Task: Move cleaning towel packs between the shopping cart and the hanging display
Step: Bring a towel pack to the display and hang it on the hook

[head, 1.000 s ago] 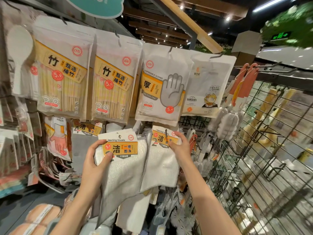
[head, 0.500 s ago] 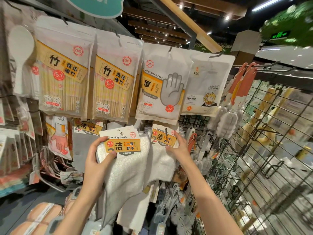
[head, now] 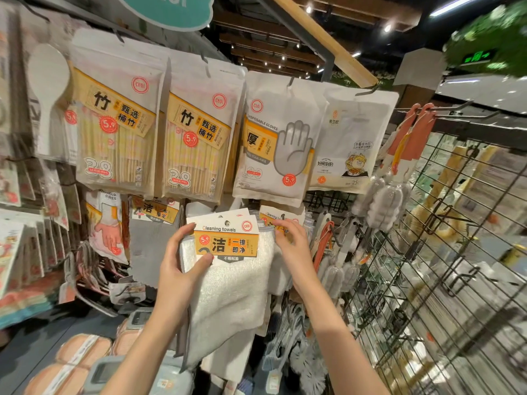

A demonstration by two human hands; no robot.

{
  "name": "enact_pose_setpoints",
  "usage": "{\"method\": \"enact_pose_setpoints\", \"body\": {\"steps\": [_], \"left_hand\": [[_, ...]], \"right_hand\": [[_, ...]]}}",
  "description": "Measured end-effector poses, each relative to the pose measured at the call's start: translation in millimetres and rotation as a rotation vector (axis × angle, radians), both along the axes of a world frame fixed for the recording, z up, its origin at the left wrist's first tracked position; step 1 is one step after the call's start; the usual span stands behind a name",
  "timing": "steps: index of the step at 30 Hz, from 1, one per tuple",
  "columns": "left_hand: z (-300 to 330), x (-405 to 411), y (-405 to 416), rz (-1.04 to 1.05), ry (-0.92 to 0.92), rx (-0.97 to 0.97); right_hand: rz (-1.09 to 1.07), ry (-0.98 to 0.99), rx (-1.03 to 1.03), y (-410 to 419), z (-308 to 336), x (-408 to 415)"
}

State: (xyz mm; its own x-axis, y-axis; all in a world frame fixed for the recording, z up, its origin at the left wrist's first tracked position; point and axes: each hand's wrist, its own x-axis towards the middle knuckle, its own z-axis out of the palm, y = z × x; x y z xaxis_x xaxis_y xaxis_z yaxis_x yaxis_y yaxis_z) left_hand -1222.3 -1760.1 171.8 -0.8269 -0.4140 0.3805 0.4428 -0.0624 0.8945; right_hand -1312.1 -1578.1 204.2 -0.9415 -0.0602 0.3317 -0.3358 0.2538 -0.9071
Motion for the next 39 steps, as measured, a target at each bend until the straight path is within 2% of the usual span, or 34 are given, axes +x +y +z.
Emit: {"method": "enact_pose_setpoints", "body": {"steps": [3,7,25,33,37,39], "left_hand": [[-1,0,2,0.000,-0.002,0.007],[-5,-2,0,0.002,-0.011,-0.035],[-14,-7,3,0.043,-0.021,0.020],[-17,-8,5,-0.013,-0.035,0.075],[-13,-8,6,-0.049,-0.037,0.206],[-11,-9,6,-0.055,-0.027,0.213]], "right_hand": [[0.039,0.006,-0.045,-6,1,8],[0.112,-0.101,-0.128,-9,3,17],[0.119,-0.117,-0.031,-4,-3,29],[0.105,-0.053,-0.023,-3,-13,31],[0.088,-0.043,-0.063,-1,-18,29],[0.085,-0.038,-0.084,2,-19,28]]}}
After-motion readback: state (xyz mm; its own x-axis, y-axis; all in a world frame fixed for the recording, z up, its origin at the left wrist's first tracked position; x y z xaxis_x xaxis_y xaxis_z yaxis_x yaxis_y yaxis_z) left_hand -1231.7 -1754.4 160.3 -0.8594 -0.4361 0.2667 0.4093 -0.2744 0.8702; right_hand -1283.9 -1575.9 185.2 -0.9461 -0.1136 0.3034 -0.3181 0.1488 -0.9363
